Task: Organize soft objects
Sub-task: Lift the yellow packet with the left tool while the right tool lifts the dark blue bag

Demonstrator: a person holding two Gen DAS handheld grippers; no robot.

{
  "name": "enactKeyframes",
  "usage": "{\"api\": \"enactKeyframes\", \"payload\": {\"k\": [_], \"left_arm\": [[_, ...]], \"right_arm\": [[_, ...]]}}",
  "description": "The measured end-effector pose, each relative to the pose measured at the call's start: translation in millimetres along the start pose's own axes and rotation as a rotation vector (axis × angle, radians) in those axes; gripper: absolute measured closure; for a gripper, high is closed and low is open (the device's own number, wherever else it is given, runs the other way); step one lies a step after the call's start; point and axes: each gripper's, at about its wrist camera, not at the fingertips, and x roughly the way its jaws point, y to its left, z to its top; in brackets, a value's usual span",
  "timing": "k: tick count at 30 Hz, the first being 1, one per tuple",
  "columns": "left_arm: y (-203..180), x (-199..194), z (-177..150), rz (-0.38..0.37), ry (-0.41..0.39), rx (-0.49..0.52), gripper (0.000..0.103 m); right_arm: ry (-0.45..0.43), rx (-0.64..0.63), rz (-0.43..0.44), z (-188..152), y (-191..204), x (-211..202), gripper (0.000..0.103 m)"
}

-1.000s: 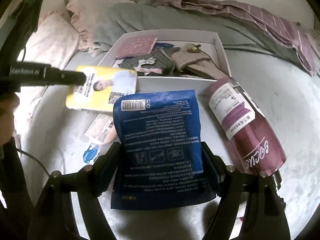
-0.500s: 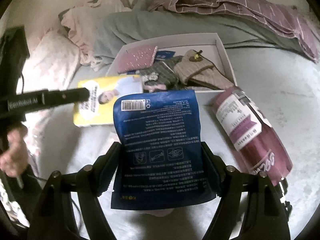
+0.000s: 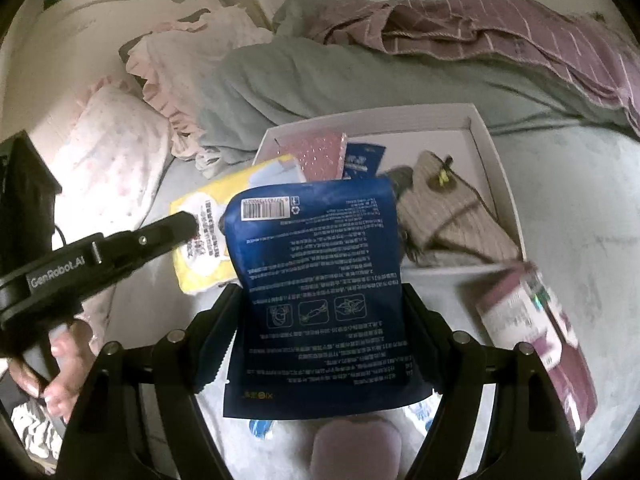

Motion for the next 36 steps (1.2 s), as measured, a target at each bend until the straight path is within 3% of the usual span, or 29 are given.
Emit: {"api": "enactKeyframes", "payload": {"k": [8, 16, 24, 28, 36], "left_arm": [[21.1, -1.7, 4.1, -0.046, -0.114, -0.171, 0.09], [42.7, 13.7, -0.1, 0.006, -0.165, -0.37, 0.09], [35.8, 30.0, -14.8, 0.134, -0.22, -0.455, 0.09], [25.5, 32.3, -27.0, 0.235, -0.236, -0.516, 0.09], [20.8, 35.2, -45.8, 0.276, -0.296, -0.651, 0.09]], "right_arm": [[-0.022, 0.044, 0.011, 27.4, 5.6, 16.5, 0.025], [-0.059, 0.145, 0.023, 32.1, -13.8, 16.3, 0.025], [-0.046, 0.2, 0.001, 27.0, -32.8, 19.2, 0.025], [-0.069, 0.191, -0.018, 27.8, -32.7, 12.8, 0.025], [-0.086, 0.19, -0.003, 28.3, -34.6, 6.4, 0.025]]}}
